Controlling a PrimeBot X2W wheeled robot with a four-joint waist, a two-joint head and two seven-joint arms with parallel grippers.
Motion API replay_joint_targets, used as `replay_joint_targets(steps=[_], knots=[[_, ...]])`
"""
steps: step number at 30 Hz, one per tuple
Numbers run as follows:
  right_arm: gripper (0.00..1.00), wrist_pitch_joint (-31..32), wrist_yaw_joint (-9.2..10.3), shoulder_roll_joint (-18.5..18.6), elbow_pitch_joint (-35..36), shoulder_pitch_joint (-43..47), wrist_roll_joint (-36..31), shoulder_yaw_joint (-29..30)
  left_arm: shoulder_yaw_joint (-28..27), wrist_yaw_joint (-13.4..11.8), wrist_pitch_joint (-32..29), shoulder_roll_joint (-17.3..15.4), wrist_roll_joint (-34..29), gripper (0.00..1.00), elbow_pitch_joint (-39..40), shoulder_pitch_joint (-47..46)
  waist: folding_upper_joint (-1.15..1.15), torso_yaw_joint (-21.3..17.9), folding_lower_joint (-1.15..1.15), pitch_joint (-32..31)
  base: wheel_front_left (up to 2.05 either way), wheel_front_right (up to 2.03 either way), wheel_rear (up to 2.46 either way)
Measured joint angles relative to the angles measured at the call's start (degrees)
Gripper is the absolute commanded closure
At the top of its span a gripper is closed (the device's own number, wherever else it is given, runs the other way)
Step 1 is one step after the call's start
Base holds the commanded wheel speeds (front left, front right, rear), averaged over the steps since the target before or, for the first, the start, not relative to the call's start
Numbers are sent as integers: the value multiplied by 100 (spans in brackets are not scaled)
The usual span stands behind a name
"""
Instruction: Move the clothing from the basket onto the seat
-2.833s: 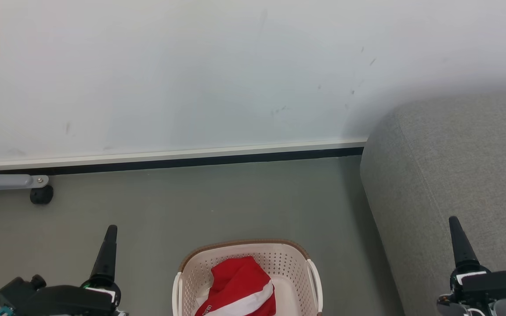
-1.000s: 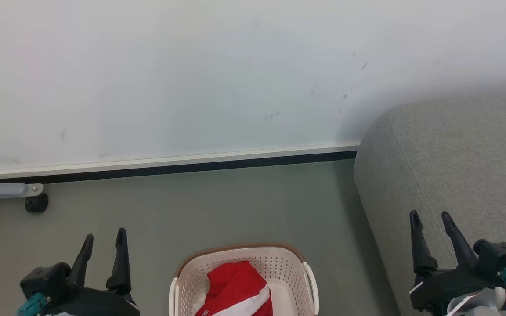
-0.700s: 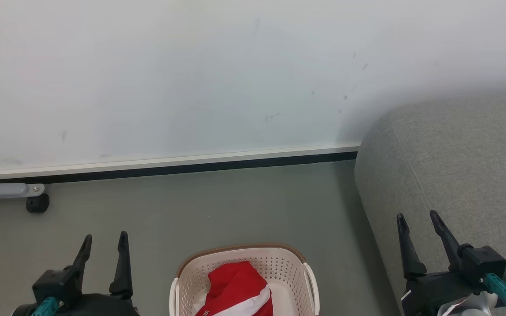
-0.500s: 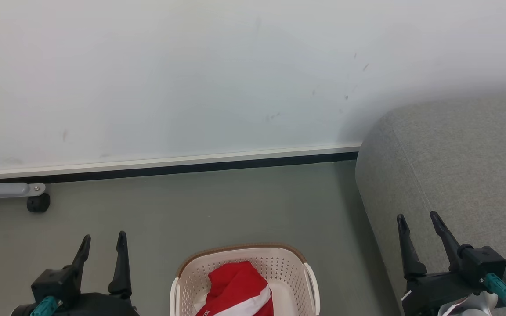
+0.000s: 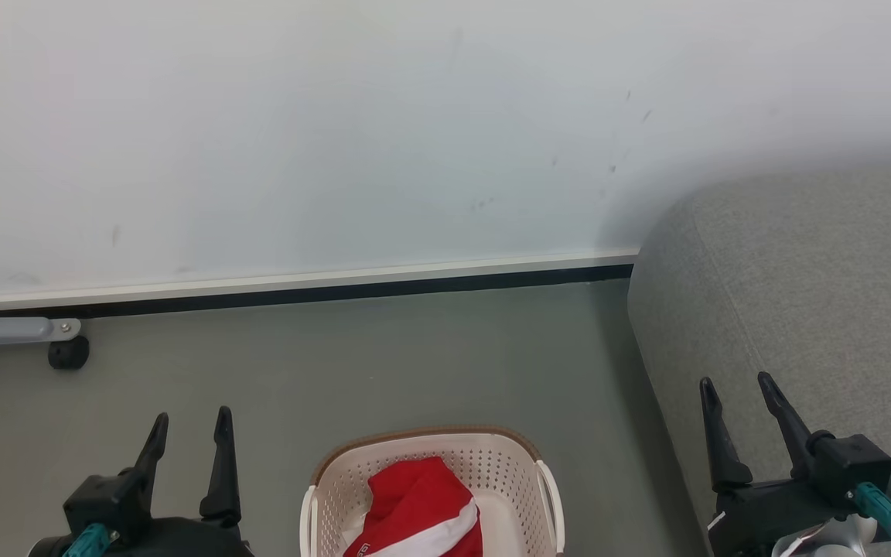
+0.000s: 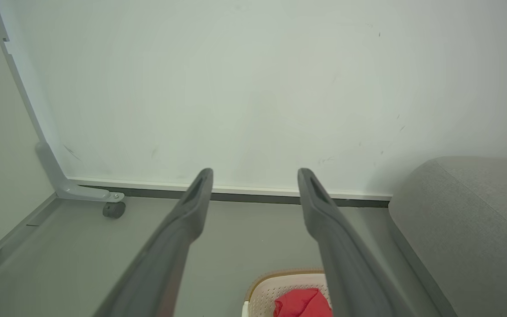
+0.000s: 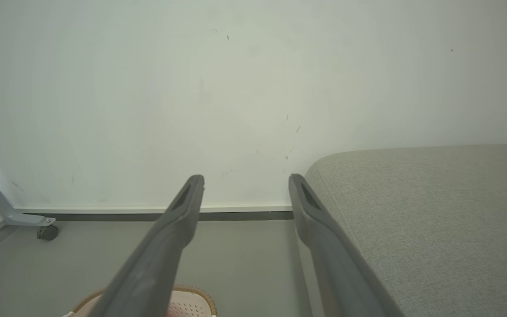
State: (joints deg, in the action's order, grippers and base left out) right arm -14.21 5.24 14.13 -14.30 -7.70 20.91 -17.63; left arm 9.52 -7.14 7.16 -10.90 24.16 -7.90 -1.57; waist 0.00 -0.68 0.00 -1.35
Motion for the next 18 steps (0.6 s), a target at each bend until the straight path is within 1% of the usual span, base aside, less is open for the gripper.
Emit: replay_joint_targets(steps=[5, 13, 18], knots=[[0, 0, 0, 0, 78, -4, 7, 7, -38, 0, -1, 5, -13, 0, 76, 54, 0, 3, 0, 116, 0, 0, 0], [0, -1, 4, -1, 386, -182, 0, 15, -73, 0, -37, 9, -14, 0, 245, 2, 0, -3, 0, 505, 0, 0, 0], [0, 0, 31, -14, 532, -413, -34, 30, -40, 0, -49, 36, -16, 0, 266, -289, 0, -18, 1, 862, 0, 0, 0]])
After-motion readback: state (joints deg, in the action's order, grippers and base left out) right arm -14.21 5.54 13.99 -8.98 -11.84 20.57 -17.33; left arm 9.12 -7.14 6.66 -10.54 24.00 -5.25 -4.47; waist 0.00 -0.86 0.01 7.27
